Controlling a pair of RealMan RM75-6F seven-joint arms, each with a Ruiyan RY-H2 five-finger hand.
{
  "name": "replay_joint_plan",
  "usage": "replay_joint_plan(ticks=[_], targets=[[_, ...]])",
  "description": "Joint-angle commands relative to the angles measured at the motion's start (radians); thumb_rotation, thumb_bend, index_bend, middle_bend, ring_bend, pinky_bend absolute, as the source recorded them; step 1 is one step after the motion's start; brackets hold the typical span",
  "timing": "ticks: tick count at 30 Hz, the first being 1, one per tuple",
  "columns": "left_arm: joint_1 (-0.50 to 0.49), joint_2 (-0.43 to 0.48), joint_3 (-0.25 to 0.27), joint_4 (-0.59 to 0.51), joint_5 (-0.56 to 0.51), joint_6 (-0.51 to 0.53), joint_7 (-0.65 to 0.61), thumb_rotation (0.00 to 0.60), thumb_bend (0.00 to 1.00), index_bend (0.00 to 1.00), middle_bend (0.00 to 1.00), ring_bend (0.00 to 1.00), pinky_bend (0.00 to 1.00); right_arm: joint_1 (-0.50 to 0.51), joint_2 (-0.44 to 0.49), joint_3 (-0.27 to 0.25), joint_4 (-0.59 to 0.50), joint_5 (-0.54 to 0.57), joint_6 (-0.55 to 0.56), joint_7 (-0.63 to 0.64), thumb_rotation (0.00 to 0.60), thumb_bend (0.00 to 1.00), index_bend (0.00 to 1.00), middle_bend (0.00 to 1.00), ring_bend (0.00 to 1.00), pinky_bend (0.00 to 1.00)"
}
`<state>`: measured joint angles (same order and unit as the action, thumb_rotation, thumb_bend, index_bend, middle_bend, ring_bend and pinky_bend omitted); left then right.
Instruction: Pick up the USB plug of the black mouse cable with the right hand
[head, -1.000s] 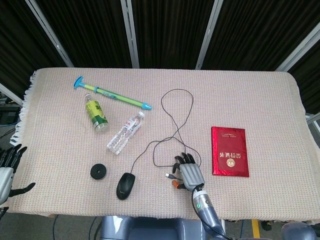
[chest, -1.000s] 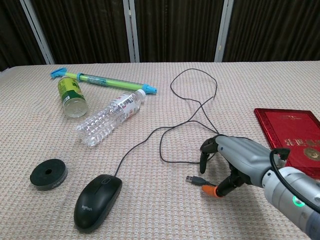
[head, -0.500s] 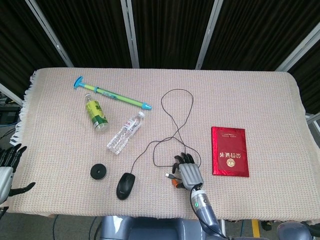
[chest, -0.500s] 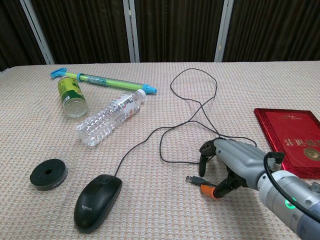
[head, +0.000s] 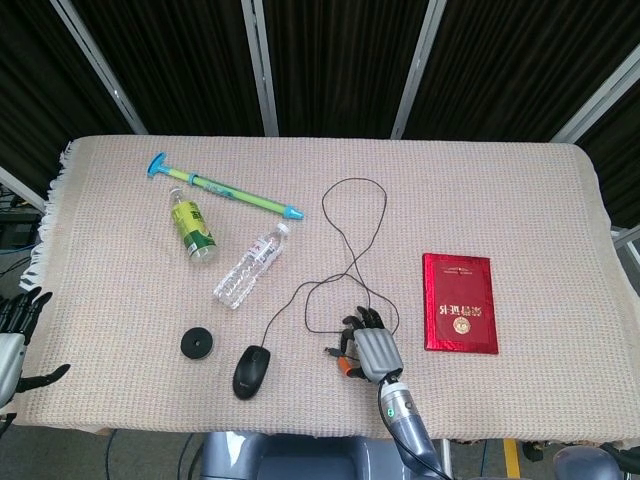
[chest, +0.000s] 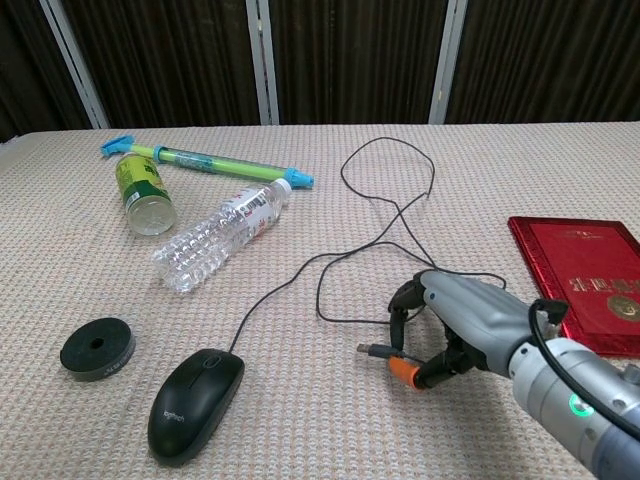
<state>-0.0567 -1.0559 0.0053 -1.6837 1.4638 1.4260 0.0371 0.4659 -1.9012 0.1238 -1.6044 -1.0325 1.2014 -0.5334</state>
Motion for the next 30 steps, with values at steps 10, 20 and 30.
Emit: replay_joint_plan(ticks=[10,20,30], targets=[[0.0,0.001,0.001,-0.008,-0.008,-0.006,0.006,0.6,0.12,0.06,0.0,0.0,0.0,-0.025,0.077,0.11,-0.076,-0.147,0.049,0.309,0.6,0.37,0.58,0.23,0.0,0.0],[0.002,0.0,0.001,-0.015,-0.011,-0.004,0.017,0.6,0.12,0.06,0.0,0.0,0.0,-0.101,0.036,0.1,0.044,-0.359,0.212,0.741,0.6,0.37,0.59,0.23,0.0,0.0],[0.006,0.002,0.003,-0.018,-0.014,-0.002,0.016,0.6,0.12,0.06,0.0,0.0,0.0,-0.167,-0.1,0.04,0.256,-0.456,0.357,0.979,0.6,0.37,0.6,0.23,0.0,0.0]])
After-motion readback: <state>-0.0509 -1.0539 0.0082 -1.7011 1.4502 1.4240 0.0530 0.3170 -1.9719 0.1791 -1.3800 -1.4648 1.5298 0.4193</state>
